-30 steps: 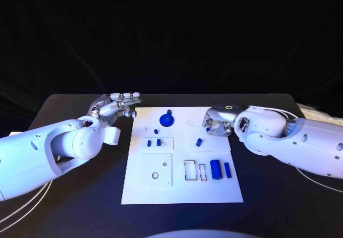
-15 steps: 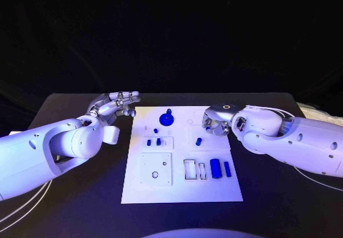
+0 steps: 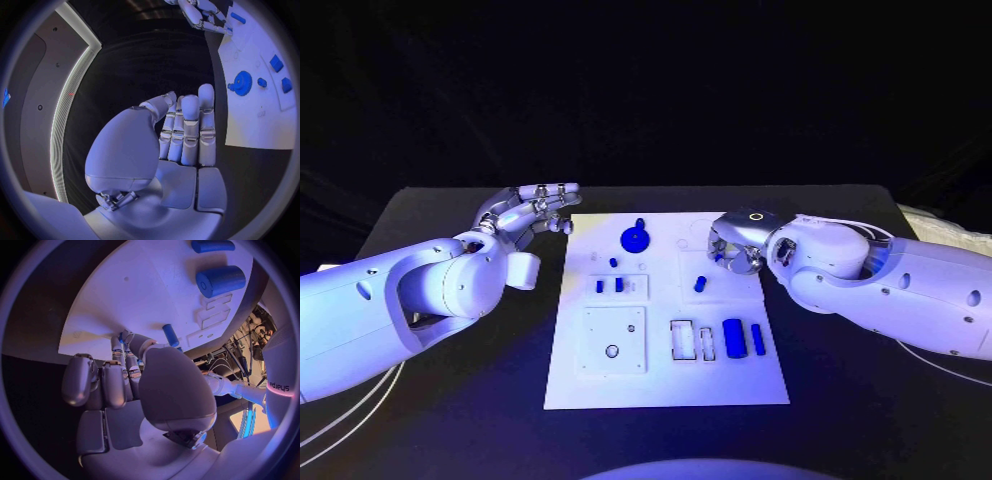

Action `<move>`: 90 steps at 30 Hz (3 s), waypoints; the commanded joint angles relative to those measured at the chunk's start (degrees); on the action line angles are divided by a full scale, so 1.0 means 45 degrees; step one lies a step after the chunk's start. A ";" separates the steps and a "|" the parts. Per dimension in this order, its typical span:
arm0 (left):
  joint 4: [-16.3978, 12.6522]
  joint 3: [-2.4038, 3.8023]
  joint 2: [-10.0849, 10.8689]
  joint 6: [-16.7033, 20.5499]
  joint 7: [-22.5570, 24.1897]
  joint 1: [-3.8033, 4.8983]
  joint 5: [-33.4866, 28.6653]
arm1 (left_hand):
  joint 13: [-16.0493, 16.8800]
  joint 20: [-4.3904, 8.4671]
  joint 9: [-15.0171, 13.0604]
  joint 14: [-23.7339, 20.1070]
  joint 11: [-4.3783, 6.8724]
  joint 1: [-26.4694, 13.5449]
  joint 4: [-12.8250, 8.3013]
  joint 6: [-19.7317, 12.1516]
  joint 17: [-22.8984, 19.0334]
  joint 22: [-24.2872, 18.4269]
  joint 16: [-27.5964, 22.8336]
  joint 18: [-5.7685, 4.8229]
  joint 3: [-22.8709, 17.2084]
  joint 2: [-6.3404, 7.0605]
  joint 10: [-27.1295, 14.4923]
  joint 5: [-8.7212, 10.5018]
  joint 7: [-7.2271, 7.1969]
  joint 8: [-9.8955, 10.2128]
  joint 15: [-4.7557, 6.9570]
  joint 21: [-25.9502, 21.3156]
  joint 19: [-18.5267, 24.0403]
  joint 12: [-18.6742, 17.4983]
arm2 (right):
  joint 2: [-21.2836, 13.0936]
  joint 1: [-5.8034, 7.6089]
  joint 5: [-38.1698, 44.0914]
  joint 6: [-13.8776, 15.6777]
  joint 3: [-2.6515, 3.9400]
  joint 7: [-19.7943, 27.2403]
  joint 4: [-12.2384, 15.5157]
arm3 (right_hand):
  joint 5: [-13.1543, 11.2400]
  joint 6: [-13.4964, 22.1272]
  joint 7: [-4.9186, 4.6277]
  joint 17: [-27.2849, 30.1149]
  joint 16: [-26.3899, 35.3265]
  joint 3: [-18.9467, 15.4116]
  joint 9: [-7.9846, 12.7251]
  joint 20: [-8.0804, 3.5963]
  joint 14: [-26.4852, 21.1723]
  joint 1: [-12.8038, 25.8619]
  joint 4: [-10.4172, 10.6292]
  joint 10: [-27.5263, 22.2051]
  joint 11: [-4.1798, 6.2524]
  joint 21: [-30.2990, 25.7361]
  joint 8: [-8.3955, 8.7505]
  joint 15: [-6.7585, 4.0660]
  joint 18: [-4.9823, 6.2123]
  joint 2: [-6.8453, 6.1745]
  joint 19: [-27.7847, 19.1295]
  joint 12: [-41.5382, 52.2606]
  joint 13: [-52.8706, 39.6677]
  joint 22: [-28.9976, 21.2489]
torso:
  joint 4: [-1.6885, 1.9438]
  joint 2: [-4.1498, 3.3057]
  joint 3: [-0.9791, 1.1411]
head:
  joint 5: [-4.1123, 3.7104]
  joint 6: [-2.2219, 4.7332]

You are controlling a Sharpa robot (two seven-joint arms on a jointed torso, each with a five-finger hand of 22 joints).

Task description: Assemble the parts on the task board

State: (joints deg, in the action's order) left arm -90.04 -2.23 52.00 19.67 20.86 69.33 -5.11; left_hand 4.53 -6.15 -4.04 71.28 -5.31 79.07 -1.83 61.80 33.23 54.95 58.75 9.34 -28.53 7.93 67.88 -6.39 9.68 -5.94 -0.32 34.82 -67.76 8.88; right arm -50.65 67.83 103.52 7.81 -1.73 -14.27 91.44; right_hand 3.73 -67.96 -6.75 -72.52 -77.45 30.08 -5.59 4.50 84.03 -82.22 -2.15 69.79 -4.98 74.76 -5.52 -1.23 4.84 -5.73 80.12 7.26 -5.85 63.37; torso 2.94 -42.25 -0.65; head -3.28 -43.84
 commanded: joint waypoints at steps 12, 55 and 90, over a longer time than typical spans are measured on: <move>-0.0035 0.0007 0.0045 -0.0127 -0.0026 -0.0016 -0.0070 | 0.0023 -0.0006 0.0021 -0.0108 -0.0010 0.0183 -0.0088 -0.0038 -0.0107 -0.0037 -0.0067 0.0260 0.0115 -0.0138 -0.0074 -0.0004 0.0012 -0.0073 -0.0026 -0.0064 0.0035 0.0092 | -0.0676 0.0167 -0.0496 0.1568 0.0136 -0.0085 0.1081 | 0.0093 -0.0037 -0.0086 -0.0007 -0.0070 0.0311 -0.0028 -0.0049 0.0641 -0.0137 -0.0147 0.0523 0.0402 0.0065 0.0077 -0.0080 0.0073 0.0101 0.0074 -0.0170 0.0017 0.0020 | -0.0008 0.0004 -0.0012 | -0.0044 0.0028; -0.0324 0.0009 -0.0081 -0.0180 -0.0029 -0.0029 -0.0070 | 0.0014 -0.0009 0.0031 -0.0148 -0.0039 0.0207 -0.0123 -0.0096 -0.0181 -0.0058 -0.0093 0.0254 0.0162 -0.0158 -0.0150 -0.0004 0.0043 -0.0063 -0.0041 -0.0093 0.0031 0.0110 | 0.1951 -0.1385 -0.0983 0.0589 -0.0058 0.0530 0.2178 | 0.0311 0.0035 -0.0152 -0.0016 -0.0082 0.0677 -0.0054 -0.0061 0.0635 0.0032 -0.0370 0.0512 0.0341 0.0053 0.0193 -0.0038 0.0083 0.0062 0.0046 -0.0357 0.0056 -0.0009 | 0.0006 0.0006 -0.0026 | 0.1301 -0.0662; -0.0305 0.0010 -0.0084 -0.0234 -0.0081 -0.0029 -0.0070 | 0.0008 -0.0014 0.0036 -0.0167 -0.0054 0.0207 -0.0134 -0.0133 -0.0221 -0.0068 -0.0107 0.0251 0.0190 -0.0162 -0.0195 -0.0004 0.0059 -0.0054 -0.0052 -0.0107 0.0029 0.0115 | 0.2440 -0.1547 -0.0670 -0.0113 -0.0114 0.0176 0.1810 | 0.0322 0.0071 -0.0181 -0.0025 -0.0090 0.0695 -0.0060 -0.0048 0.0635 0.0156 -0.0385 0.0479 0.0315 0.0047 0.0229 -0.0017 0.0084 0.0041 0.0036 -0.0417 0.0067 -0.0020 | 0.0002 0.0004 -0.0030 | 0.1406 -0.0821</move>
State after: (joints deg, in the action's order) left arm -91.28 -2.23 51.70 19.57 20.26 69.19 -5.21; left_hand 4.55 -6.15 -3.94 71.08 -5.51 79.61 -2.46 61.59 32.29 54.72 58.52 9.33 -27.90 7.39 67.25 -6.39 9.88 -5.94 -0.54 34.61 -67.76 9.10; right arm -39.80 61.06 99.37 9.33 -2.09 -12.79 99.70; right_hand 4.99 -67.58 -7.13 -72.60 -77.67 33.05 -5.81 4.31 84.03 -82.09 -3.87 69.97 -5.16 74.77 -4.85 -1.23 4.84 -5.83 80.32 5.28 -5.52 63.33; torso 2.93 -42.25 -0.77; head 3.07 -47.51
